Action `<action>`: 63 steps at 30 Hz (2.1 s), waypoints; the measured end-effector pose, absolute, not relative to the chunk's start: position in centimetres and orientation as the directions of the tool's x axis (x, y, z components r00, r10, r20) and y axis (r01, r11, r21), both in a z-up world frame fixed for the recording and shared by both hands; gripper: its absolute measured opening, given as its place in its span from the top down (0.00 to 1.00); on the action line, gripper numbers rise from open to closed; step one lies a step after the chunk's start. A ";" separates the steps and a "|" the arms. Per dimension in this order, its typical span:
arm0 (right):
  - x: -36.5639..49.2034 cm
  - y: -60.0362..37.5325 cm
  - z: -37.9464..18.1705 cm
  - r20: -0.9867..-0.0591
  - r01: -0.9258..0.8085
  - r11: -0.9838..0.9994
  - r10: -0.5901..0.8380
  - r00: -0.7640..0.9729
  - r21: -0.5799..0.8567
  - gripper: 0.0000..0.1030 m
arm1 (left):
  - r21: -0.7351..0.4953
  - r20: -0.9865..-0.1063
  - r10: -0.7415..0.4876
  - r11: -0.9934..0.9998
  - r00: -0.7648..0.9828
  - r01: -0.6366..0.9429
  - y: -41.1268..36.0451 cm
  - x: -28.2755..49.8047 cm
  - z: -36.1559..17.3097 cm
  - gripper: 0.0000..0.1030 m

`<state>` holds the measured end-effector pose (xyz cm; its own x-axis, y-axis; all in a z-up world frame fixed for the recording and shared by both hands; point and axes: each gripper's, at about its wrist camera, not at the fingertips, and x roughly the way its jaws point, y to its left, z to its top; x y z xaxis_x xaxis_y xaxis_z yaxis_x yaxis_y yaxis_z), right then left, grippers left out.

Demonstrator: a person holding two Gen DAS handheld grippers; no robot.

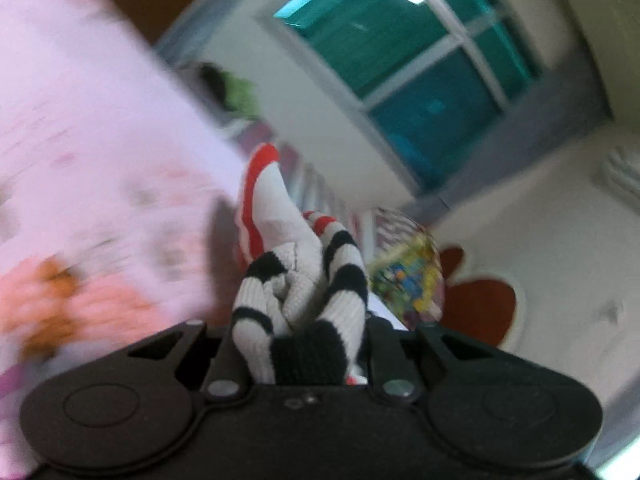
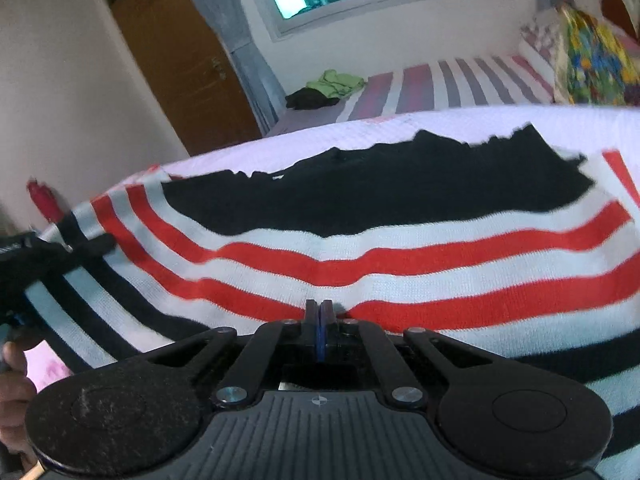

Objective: Fold small clothes

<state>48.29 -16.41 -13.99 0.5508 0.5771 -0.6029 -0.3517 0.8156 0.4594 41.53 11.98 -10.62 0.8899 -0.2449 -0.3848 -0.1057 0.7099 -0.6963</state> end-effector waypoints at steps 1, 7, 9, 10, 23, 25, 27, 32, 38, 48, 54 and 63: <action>48.1 -17.3 -13.4 -0.581 -0.331 0.817 0.571 0.580 0.472 1.00 | -0.656 -0.394 -0.255 0.751 0.883 -0.076 10.6 42.2 -9.5 0.84; 47.2 -25.7 -12.6 -0.498 -0.191 0.758 0.574 0.650 0.624 1.00 | -0.539 -0.468 -0.350 0.841 0.812 0.052 2.4 45.6 -8.0 0.84; 46.9 -28.4 -12.8 -0.495 -0.147 0.743 0.565 0.660 0.653 1.00 | -0.504 -0.515 -0.371 0.860 0.773 0.078 -0.6 46.4 -8.7 0.84; 46.8 -29.5 -12.7 -0.491 -0.137 0.736 0.565 0.663 0.663 1.00 | -0.484 -0.547 -0.384 0.870 0.744 0.093 -2.5 47.0 -9.3 0.83; 45.8 -36.4 -10.2 -0.389 -0.097 0.640 0.572 0.722 0.762 0.09 | -0.444 -0.455 -0.476 0.854 0.752 0.272 -4.1 43.4 -6.7 0.19; 46.7 -35.0 -10.4 -0.393 -0.120 0.623 0.619 0.681 0.773 0.17 | -0.423 -0.473 -0.355 0.894 0.806 0.146 0.2 43.5 -6.9 0.19; 47.4 -33.6 -10.8 -0.404 -0.126 0.608 0.654 0.640 0.784 0.17 | -0.410 -0.534 -0.280 0.911 0.797 0.045 3.8 44.7 -8.6 0.20; 49.2 -30.3 -12.4 -0.418 -0.130 0.559 0.735 0.534 0.819 0.17 | -0.402 -0.644 -0.274 0.915 0.714 -0.011 6.1 46.1 -12.9 0.25; 50.1 -26.9 -11.6 -0.575 -0.204 0.734 0.646 0.502 0.647 0.41 | -0.446 -0.641 -0.280 0.893 0.715 -0.050 6.4 45.9 -14.9 0.22; 48.1 -24.2 -9.3 -0.563 -0.408 0.813 0.582 0.587 0.415 0.77 | -0.410 -0.641 -0.261 0.912 0.721 -0.034 5.2 46.5 -14.0 0.27; 45.1 -25.3 -6.1 -0.479 -0.484 0.848 0.524 0.704 0.217 0.78 | -0.451 -0.604 -0.329 0.892 0.726 0.029 3.1 46.9 -12.7 0.33; 46.0 -30.3 -13.1 -0.591 -0.273 0.890 0.448 0.671 0.365 0.78 | -0.295 -0.667 -0.301 0.947 0.682 0.130 -3.6 48.3 -13.7 0.13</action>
<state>45.99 -30.30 -13.06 0.6711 0.4482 -0.5906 -0.2732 0.8900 0.3650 48.27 -3.62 -13.66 0.6816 -0.3014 -0.6667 0.1299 0.9466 -0.2952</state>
